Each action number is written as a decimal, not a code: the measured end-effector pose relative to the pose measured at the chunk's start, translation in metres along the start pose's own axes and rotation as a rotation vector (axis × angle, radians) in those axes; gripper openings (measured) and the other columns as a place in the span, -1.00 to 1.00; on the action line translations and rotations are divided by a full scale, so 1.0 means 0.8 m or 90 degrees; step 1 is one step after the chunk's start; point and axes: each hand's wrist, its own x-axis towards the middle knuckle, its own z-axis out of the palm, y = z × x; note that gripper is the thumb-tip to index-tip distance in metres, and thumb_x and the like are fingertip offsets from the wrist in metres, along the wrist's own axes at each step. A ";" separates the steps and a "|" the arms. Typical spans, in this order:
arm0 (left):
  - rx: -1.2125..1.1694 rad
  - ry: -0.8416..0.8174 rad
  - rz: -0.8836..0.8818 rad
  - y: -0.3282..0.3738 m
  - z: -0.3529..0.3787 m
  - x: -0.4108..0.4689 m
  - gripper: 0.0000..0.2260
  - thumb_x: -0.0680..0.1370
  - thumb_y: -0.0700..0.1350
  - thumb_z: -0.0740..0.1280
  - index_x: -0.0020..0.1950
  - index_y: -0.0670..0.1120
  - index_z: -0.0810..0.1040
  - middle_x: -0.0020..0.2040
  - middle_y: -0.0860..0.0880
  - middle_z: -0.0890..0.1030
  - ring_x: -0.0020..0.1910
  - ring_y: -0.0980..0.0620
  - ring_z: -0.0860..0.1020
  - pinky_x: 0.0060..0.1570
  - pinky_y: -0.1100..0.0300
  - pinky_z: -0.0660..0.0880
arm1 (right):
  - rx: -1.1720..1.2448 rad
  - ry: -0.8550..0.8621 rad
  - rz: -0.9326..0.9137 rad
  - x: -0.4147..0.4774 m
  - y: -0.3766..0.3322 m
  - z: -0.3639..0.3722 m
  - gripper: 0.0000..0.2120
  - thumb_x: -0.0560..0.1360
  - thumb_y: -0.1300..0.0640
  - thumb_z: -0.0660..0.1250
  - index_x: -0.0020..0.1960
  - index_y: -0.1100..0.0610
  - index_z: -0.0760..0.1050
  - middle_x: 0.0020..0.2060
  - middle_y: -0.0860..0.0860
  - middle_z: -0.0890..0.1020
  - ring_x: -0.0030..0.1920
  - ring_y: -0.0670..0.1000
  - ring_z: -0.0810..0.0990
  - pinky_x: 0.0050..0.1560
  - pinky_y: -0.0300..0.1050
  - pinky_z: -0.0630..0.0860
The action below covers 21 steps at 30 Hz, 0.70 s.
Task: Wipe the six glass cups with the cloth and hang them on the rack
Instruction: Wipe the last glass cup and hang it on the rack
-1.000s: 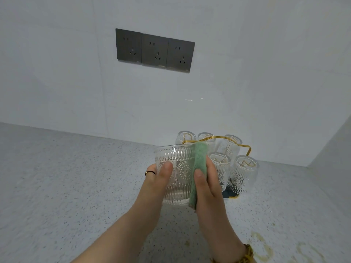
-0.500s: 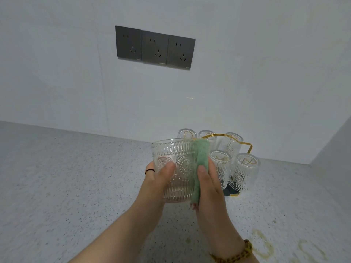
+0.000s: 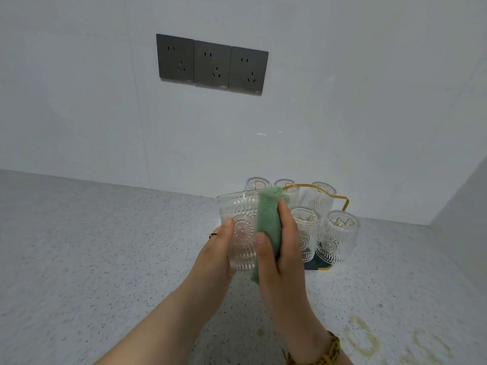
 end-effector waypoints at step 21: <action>0.049 0.053 -0.004 -0.009 -0.008 -0.001 -0.43 0.44 0.32 0.02 0.07 -0.08 0.55 0.01 -0.07 0.65 0.02 0.00 0.61 -0.01 0.10 0.51 | -0.007 0.012 0.055 -0.008 -0.008 0.003 -0.61 0.35 -0.20 0.06 0.18 -0.34 0.12 0.24 -0.42 0.20 0.30 -0.42 0.19 0.31 -0.47 0.19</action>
